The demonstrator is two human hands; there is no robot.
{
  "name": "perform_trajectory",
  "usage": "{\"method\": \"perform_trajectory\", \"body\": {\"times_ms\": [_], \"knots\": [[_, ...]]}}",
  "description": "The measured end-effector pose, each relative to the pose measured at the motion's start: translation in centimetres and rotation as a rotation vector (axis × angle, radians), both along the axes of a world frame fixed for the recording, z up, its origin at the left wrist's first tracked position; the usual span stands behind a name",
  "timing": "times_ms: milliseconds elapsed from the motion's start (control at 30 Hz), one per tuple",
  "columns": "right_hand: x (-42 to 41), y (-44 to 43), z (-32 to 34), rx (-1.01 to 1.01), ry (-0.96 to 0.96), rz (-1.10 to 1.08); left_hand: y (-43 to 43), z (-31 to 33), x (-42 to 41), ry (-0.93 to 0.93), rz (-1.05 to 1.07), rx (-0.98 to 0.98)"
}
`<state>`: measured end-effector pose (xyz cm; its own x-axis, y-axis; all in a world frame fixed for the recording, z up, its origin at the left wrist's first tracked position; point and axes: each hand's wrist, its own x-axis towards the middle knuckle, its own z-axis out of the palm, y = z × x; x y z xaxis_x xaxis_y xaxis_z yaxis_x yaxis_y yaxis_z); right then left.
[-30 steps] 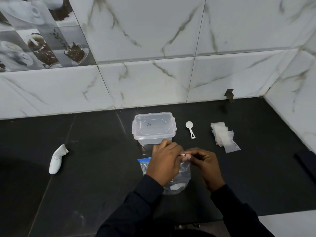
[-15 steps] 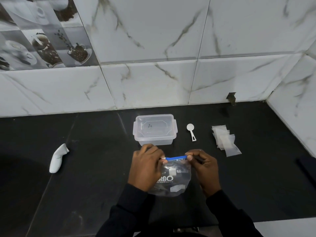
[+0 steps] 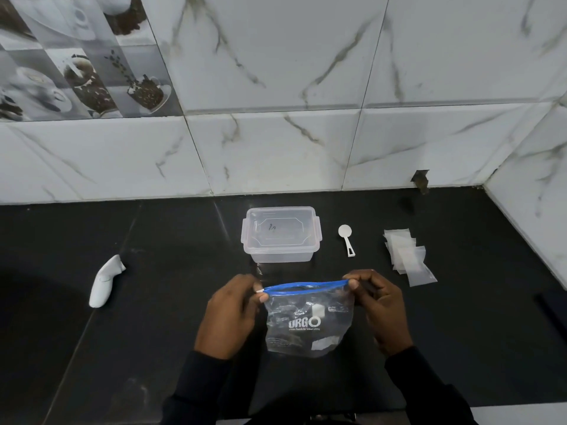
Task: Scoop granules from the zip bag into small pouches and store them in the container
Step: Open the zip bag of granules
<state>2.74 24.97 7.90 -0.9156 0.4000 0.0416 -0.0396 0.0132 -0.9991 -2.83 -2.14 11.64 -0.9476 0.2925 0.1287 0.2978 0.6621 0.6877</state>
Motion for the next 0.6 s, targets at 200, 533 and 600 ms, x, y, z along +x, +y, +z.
{"method": "perform_trajectory", "body": {"times_ms": [200, 533, 600], "knots": [[0.8, -0.6, 1.5, 0.060, 0.019, 0.124, 0.6, 1.0, 0.7, -0.224, -0.003, 0.322], [1.1, -2.0, 3.7, 0.364, -0.024, 0.282, 2.2, 2.2, 1.8, -0.179, -0.143, 0.143], [1.0, -2.2, 3.9, 0.424, -0.042, 0.295, 2.5, 1.8, 2.0, -0.191, -0.095, 0.059]]}}
